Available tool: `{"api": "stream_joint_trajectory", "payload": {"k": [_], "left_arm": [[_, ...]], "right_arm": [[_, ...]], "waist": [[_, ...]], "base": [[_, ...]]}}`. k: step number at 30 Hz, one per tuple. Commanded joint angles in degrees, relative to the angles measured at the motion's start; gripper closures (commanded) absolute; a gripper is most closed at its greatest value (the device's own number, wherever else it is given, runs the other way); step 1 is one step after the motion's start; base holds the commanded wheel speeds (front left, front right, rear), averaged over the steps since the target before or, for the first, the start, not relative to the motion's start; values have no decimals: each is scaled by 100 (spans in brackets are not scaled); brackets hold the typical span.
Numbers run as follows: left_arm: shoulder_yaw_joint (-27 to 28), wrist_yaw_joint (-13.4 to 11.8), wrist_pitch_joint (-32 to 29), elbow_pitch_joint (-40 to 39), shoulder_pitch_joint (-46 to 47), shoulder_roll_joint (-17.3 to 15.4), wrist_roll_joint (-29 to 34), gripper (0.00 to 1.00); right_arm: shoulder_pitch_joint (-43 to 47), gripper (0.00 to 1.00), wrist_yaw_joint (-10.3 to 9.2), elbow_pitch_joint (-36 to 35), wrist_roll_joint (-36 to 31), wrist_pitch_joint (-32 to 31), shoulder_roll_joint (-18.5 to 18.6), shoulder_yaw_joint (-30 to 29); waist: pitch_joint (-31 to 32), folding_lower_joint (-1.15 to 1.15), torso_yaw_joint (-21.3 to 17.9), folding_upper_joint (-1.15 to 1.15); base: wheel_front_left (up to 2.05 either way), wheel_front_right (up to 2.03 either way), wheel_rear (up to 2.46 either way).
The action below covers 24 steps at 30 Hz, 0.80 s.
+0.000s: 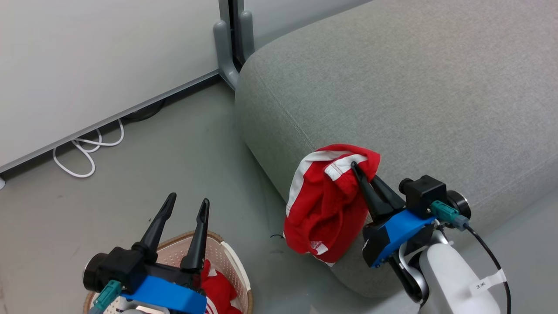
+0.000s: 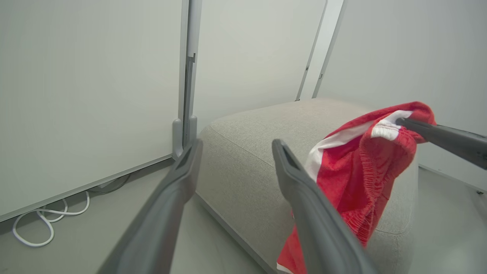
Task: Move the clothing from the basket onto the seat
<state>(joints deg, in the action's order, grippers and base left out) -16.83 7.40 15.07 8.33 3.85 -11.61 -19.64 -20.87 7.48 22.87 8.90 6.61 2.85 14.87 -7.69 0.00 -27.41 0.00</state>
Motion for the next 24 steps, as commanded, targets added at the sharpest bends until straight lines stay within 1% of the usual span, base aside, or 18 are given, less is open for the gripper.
{"api": "stream_joint_trajectory", "payload": {"k": [1, 6, 12, 14, 17, 18, 20, 22, 24], "left_arm": [[30, 8, 15, -40, 73, -56, 18, 0], [56, 8, 15, -136, 157, -135, 70, 0], [135, 8, 15, -391, 386, -255, 179, 0], [131, 8, 15, -474, 480, -324, 220, 0], [144, 8, 13, -578, 575, -448, 259, 0], [144, 8, 13, -578, 575, -448, 259, 0], [175, 8, -6, -695, 614, -538, 280, 0], [193, 8, -37, -848, 651, -625, 317, 0], [216, 7, -71, -989, 687, -702, 336, 0]], "right_arm": [[-160, 100, 3, -94, -86, -24, 6, -79], [-671, 100, 3, -190, -249, -121, 5, -403], [-1873, 100, 2, -160, -487, -348, 46, -1053], [-2323, 100, 2, -75, -526, -410, 193, -1336], [-2955, 100, 3, 39, -688, -471, 457, -1612], [-2955, 100, 3, 39, -688, -471, 457, -1612], [-3319, 100, 3, 87, -728, -485, 604, -1761], [-3643, 100, 1, 153, -789, -519, 851, -1955], [-3905, 100, 2, 194, -861, -497, 1017, -2171]], "waist": [[-71, 0, -1, 0], [-323, 0, 77, 0], [-905, 0, 209, 0], [-1131, 0, 263, 0], [-1448, 0, 310, 0], [-1448, 0, 310, 0], [-1665, 0, 324, 0], [-1889, 0, 358, 0], [-2081, 0, 396, 0]], "base": [[0, 0, 0], [0, 0, 0], [0, 0, 0], [0, 0, 0], [0, 0, 0], [0, 0, 0], [0, 0, 0], [0, 0, 0], [0, 0, 0]]}}
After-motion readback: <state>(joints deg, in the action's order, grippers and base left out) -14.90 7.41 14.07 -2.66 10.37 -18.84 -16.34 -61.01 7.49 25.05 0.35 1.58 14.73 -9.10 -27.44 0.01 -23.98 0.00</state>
